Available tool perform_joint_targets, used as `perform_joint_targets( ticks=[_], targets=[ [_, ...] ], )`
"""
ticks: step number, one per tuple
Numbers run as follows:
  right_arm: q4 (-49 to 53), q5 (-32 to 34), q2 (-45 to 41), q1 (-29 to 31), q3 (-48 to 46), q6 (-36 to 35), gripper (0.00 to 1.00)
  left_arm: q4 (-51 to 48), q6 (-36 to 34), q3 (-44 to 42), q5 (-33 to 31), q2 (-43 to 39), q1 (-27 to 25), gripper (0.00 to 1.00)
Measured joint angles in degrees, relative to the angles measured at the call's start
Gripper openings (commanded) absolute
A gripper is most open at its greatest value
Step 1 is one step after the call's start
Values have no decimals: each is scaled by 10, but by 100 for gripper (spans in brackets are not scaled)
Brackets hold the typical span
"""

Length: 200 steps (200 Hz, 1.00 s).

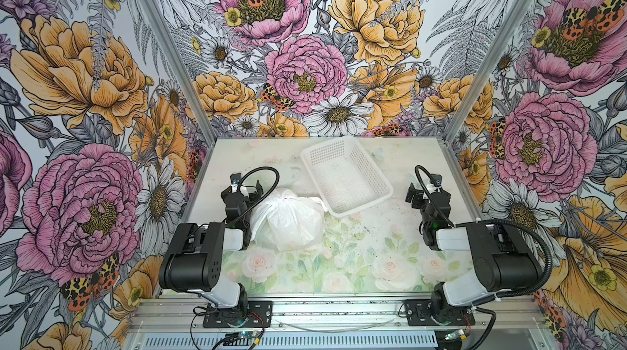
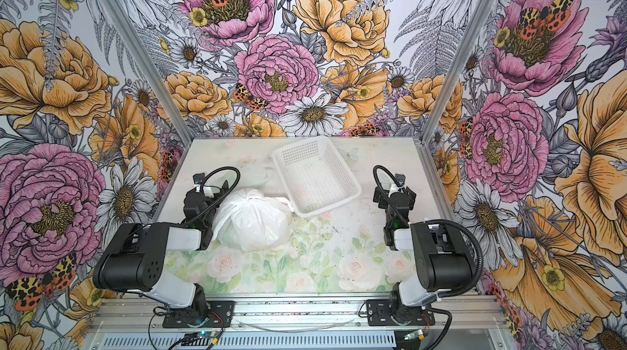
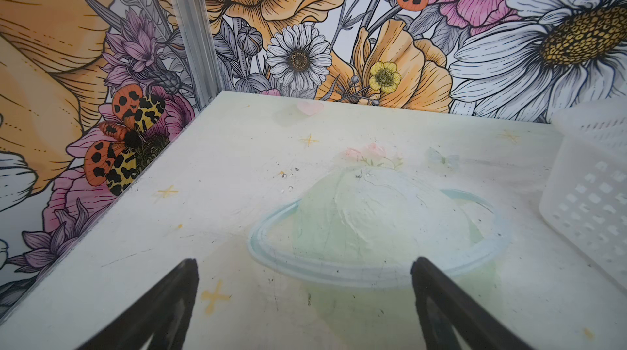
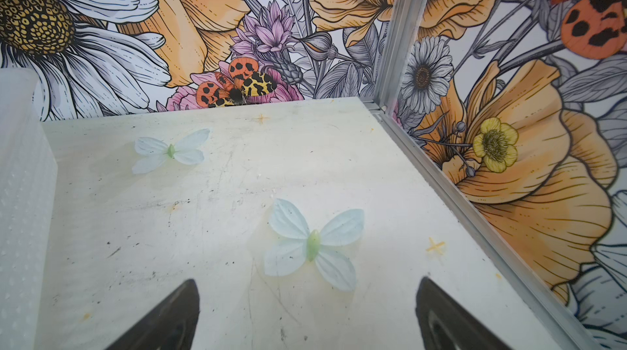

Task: Untie the knot of the plastic bag and take out the fruit
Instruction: 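Raise both grippers from rest and move them toward the white bag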

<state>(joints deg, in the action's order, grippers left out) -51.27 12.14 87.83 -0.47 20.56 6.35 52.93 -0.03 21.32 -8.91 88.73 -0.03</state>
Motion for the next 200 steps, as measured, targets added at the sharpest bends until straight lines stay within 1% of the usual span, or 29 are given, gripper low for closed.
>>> perform_joint_targets(
  ticks=[51,70,83,92,108,120,131,151,165,178,185,191,200],
  targets=[
    [-10,-2,-1,0,-3,0,100,0,0,0,0,0,0,99],
    [-7,6,-23,2,-17,0,99,0,-2,0,-1,0,-2,99],
    [19,29,-66,9,-26,2,99,-10,-6,0,-8,-7,-12,99],
    [51,51,-111,17,-26,10,100,-30,-10,0,-21,-26,-22,99],
    [120,75,-197,24,-20,40,99,-95,-17,4,-51,-96,-48,99],
    [164,77,-256,26,-12,68,100,-150,-16,19,-68,-161,-68,99],
    [196,75,-306,27,-9,102,100,-198,-7,41,-70,-213,-81,99],
    [244,47,-376,22,-16,159,99,-271,39,75,-61,-303,-87,99],
    [260,25,-422,15,-40,200,100,-344,91,97,-45,-356,-86,99],
    [269,-15,-457,1,-65,222,100,-418,144,118,-33,-392,-79,99],
    [272,-37,-466,-4,-71,225,99,-460,180,127,-25,-409,-66,99],
    [274,-54,-469,-7,-73,228,99,-496,214,134,-14,-425,-44,99],
    [270,-76,-467,-8,-72,232,99,-555,268,145,14,-448,8,99]
  ],
)
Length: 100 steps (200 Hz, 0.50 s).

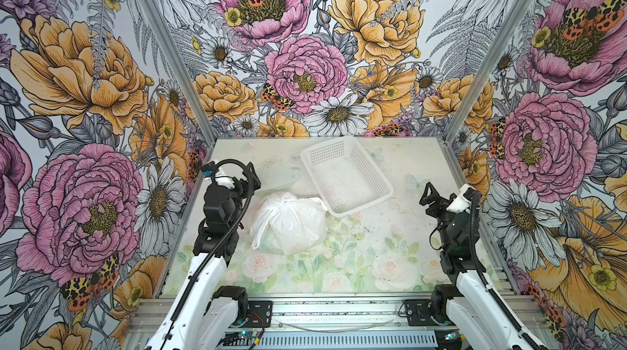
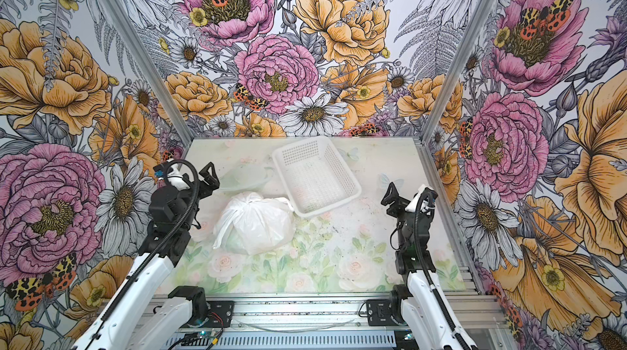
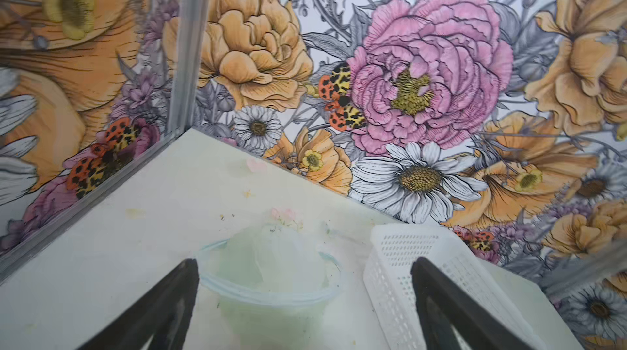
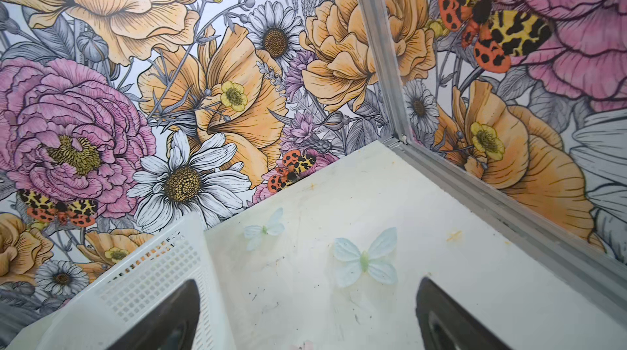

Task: Untie the knot of the plastic bag and take out the fruit
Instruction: 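Raise both grippers from rest and move them toward the white bag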

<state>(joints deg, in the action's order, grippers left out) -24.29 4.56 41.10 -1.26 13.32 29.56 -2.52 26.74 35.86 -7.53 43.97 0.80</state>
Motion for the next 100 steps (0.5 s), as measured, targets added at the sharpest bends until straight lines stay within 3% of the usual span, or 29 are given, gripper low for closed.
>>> perform_joint_targets(
  ticks=[21,32,66,100],
  targets=[
    [-16,-36,32,0,4,3,99,-99,80,36,101,-22,133,99],
    [-23,-58,68,2,16,0,87,-151,102,73,142,-21,172,99],
    [-3,-114,187,45,98,-21,82,-227,111,169,194,-22,179,99],
    [67,-124,219,153,197,-77,82,-231,124,134,183,-4,151,97]
  ],
)
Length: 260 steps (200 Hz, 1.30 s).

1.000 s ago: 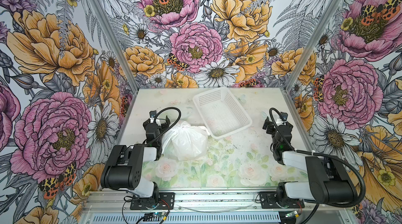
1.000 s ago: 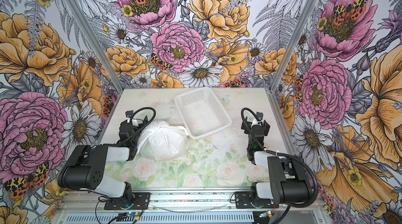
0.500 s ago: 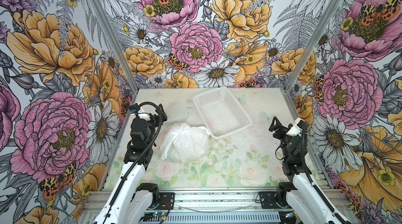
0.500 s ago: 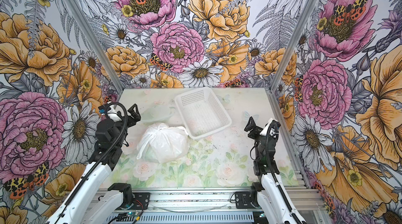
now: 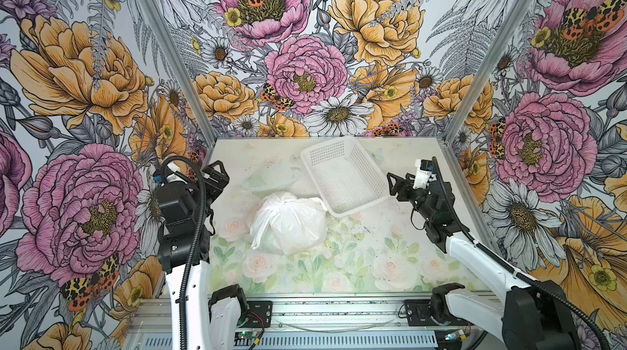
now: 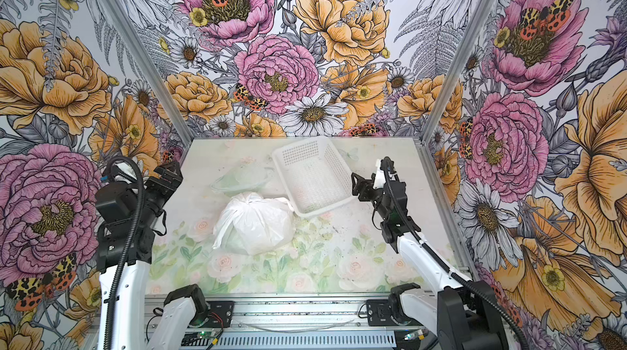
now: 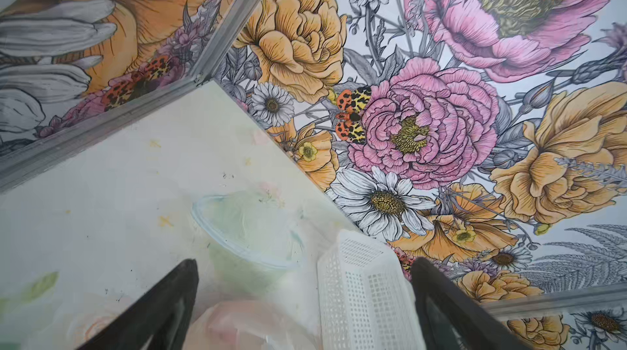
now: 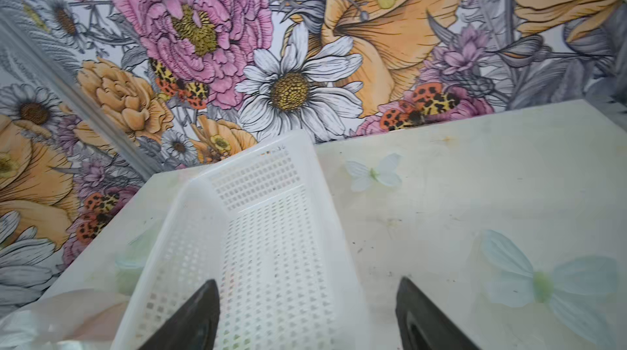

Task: Untie the knot of the plastic bag and take out the fruit
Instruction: 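Raise both grippers from rest and move them toward the white bag, then reach the right gripper across to the bag's knot while the left gripper hovers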

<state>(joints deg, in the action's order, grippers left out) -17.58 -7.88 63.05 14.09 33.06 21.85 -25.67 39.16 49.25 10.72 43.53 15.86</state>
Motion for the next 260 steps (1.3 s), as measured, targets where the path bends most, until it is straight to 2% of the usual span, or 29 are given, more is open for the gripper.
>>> perform_joint_targets(
  ticks=[37,58,73,109,153,234,260],
  targets=[
    [62,1,-19,110,39,-58,82,17,0,-123,-55,36,-87,94],
    [103,0,-12,167,62,-100,82,23,-9,-129,-87,45,-147,94],
    [132,0,12,209,91,-134,82,37,-18,-127,-107,41,-171,94],
    [171,-2,82,292,141,-200,83,52,-26,-127,-137,28,-176,94],
    [210,7,136,372,170,-254,86,56,-31,-127,-144,26,-176,95],
    [230,54,296,445,294,-275,86,56,-31,-127,-146,26,-176,96],
    [233,64,343,464,337,-277,89,56,-31,-127,-146,26,-176,96]
  ],
)
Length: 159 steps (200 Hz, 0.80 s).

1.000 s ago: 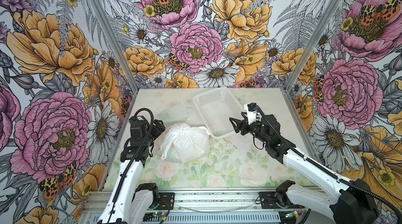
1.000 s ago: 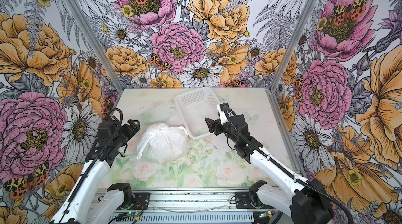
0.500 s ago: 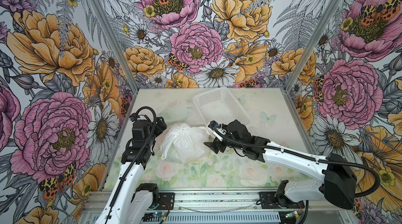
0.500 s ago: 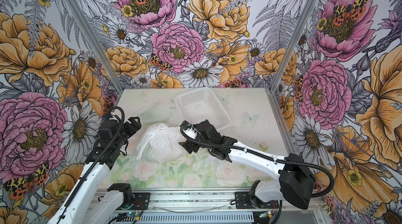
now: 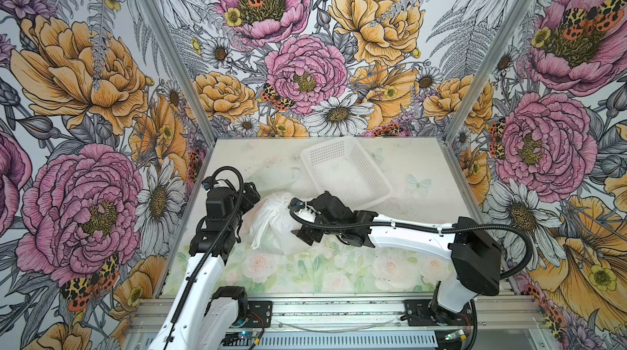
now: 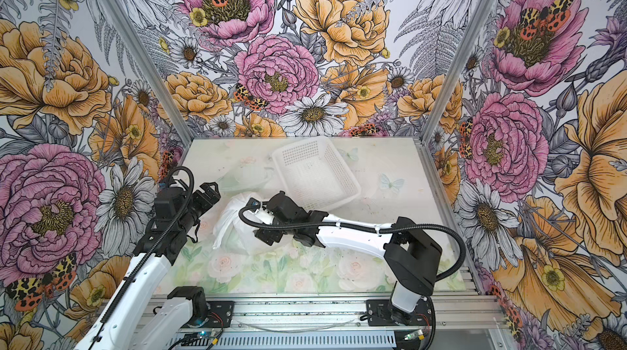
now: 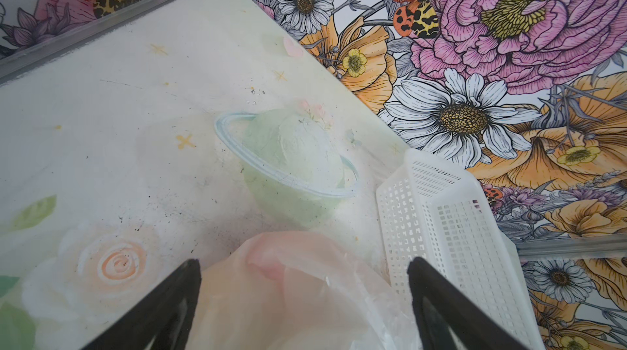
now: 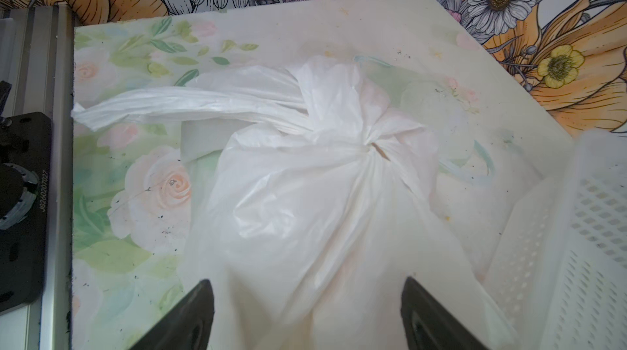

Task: Untie the knot of the plastic bag and take out the fruit
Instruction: 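Reach the right gripper across to the bag's knot while the left gripper hovers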

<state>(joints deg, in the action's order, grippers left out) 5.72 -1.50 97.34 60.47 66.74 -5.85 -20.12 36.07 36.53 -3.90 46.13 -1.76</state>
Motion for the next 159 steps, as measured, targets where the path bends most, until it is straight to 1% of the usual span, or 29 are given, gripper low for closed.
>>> perform_joint_targets(
  ticks=[17,30,35,41,51,60,61,66,72,85,107,131,159],
  targets=[
    [2,3,22,6,18,0,89,0,0,0,0,0,0,97],
    [5,4,40,7,33,1,83,0,0,0,0,1,0,97],
    [6,5,48,7,40,2,78,0,0,0,0,2,0,97],
    [6,7,58,7,49,2,68,0,0,0,0,4,0,97],
    [7,13,73,7,60,7,48,0,0,0,0,6,-2,97],
    [7,16,82,7,64,4,32,0,0,0,0,7,-3,97],
    [7,16,82,7,64,4,32,0,0,0,0,7,-3,97],
    [8,18,84,7,65,5,24,0,0,0,0,7,-4,97],
    [10,19,85,6,65,6,17,0,0,0,0,8,-5,97],
    [7,23,85,6,65,7,9,0,0,0,0,8,-7,97],
    [-22,28,76,6,45,4,0,0,0,0,1,9,-10,98],
    [-66,32,52,3,-7,3,0,0,2,3,3,17,-16,98],
    [-117,32,30,-6,-55,2,0,2,2,14,10,47,-24,97]
  ],
)
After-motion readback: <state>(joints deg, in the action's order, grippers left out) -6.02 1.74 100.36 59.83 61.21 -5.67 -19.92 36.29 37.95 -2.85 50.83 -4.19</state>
